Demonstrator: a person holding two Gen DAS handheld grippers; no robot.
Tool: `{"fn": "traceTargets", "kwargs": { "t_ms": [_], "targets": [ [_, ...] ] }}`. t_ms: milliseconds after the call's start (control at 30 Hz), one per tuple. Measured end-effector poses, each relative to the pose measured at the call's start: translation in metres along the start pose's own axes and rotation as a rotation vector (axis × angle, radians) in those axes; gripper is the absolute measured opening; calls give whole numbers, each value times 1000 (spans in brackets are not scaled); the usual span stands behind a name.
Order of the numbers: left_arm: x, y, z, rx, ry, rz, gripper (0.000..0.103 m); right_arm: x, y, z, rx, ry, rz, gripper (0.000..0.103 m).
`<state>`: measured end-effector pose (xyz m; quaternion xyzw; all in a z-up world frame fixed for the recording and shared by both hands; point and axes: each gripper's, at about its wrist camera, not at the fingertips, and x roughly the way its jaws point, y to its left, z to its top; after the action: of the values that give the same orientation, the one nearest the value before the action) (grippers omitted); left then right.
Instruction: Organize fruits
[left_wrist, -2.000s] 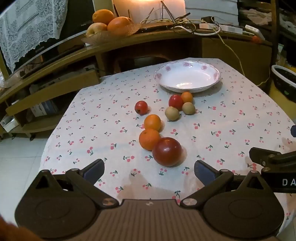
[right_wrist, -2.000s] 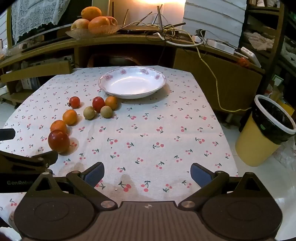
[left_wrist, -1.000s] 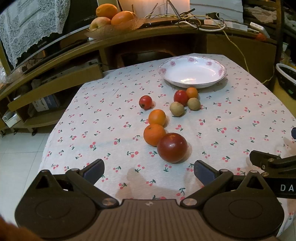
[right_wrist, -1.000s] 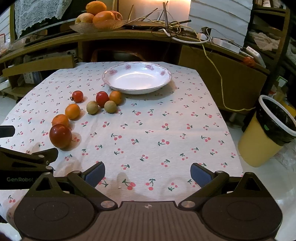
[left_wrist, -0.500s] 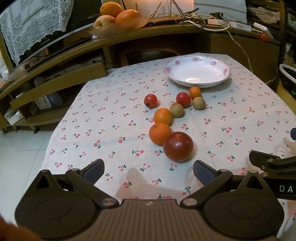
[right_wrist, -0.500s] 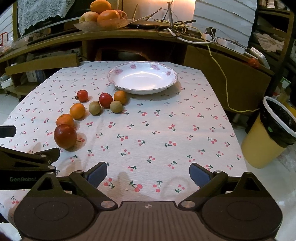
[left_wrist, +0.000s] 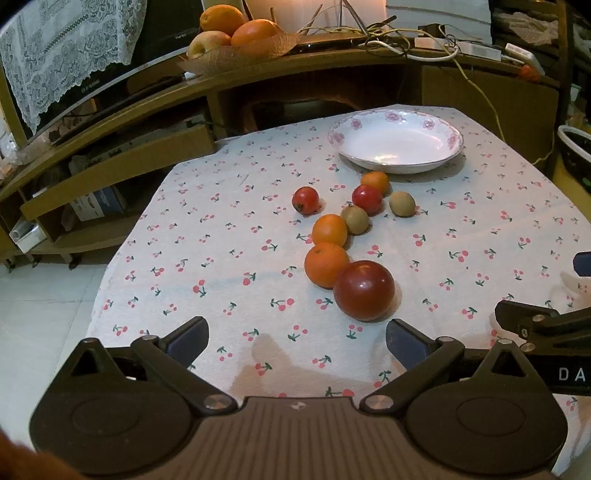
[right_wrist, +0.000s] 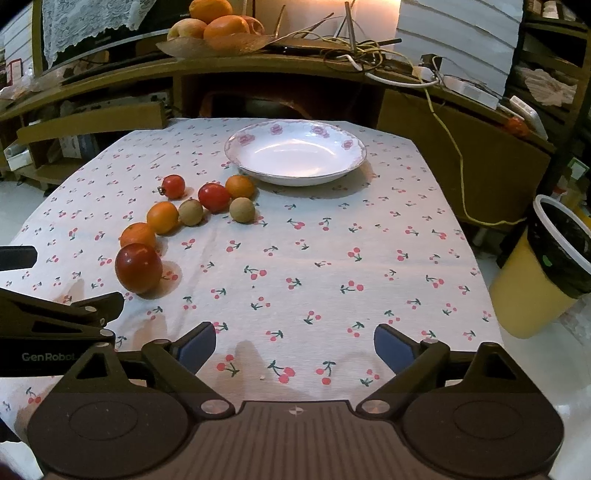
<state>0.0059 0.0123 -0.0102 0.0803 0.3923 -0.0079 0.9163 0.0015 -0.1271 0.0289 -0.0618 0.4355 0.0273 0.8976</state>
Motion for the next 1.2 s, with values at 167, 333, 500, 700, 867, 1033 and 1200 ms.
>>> {"fn": "traceTargets", "kwargs": {
  "t_ms": [167, 333, 500, 700, 867, 1033, 1200],
  "targets": [
    [8, 2, 6, -13, 8, -44, 103, 3, 1, 4, -2, -2, -2, 90],
    [12, 0, 6, 25, 2, -41, 103, 11, -3, 9, 14, 20, 19, 89],
    [11, 8, 6, 44, 6, -48, 103, 13, 1, 20, 13, 20, 87, 82],
    [12, 24, -1, 38, 30, -56, 103, 12, 17, 34, -37, -11, 188, 82],
    [13, 29, -5, 42, 38, -53, 103, 21, 42, 43, -138, -27, 266, 82],
    [18, 31, -4, 40, 52, -60, 103, 39, 55, 49, -172, 11, 336, 75],
    [23, 29, -2, 47, 60, -65, 103, 58, 63, 53, -175, 80, 400, 58]
  ]
}}
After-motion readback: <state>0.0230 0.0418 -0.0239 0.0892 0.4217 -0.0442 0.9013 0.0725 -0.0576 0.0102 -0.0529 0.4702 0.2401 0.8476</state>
